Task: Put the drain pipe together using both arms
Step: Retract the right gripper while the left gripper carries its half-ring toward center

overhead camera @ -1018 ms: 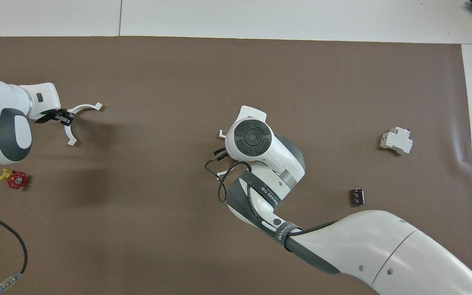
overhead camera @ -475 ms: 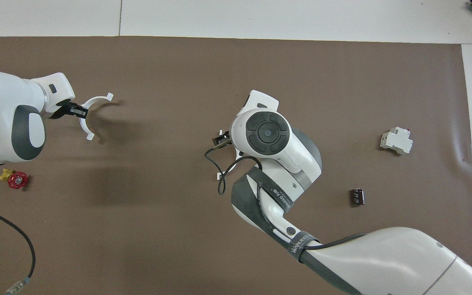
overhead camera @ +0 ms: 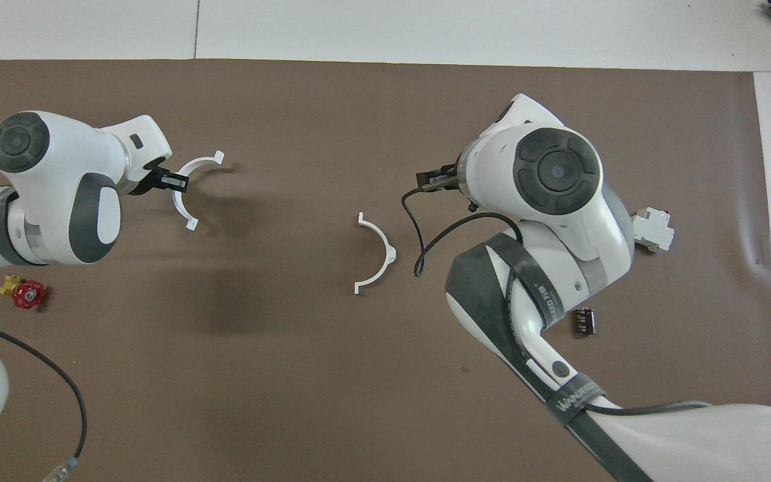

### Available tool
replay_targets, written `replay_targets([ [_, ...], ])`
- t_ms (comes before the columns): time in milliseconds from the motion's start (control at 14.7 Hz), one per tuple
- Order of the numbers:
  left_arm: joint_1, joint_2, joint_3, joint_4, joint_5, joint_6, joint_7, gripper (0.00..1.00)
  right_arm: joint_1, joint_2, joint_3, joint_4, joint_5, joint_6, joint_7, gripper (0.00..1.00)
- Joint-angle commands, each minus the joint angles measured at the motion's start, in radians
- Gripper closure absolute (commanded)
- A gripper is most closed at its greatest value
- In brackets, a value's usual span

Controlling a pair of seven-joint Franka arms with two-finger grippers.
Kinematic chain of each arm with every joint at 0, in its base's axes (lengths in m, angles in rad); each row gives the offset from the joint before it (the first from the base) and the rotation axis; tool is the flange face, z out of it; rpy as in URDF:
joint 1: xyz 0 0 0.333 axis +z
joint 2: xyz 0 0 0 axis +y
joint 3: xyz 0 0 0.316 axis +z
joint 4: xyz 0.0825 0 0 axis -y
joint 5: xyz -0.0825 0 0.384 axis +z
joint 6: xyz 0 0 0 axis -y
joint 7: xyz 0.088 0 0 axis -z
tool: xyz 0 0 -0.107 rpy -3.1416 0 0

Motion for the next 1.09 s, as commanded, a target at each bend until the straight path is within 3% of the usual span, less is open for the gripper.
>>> replay_targets([
  [0, -0.066, -0.022, 0.018, 0.001, 0.056, -0.039, -0.139, 1.0, 0.001, -0.081, -0.08, -0.018, 0.125, -0.031, 0.009, 0.0],
  [407, -0.171, -0.029, 0.019, 0.0, 0.076, -0.068, -0.331, 1.0, 0.016, -0.218, -0.255, -0.015, 0.157, -0.265, -0.014, 0.0],
  [746, -0.237, -0.034, 0.016, -0.003, 0.156, -0.077, -0.454, 1.0, -0.047, -0.313, -0.276, -0.015, 0.16, -0.477, -0.17, 0.0],
  [1018, -0.294, -0.041, 0.018, -0.013, 0.158, -0.086, -0.498, 1.0, 0.014, -0.351, -0.4, 0.02, 0.174, -0.606, -0.221, 0.0],
])
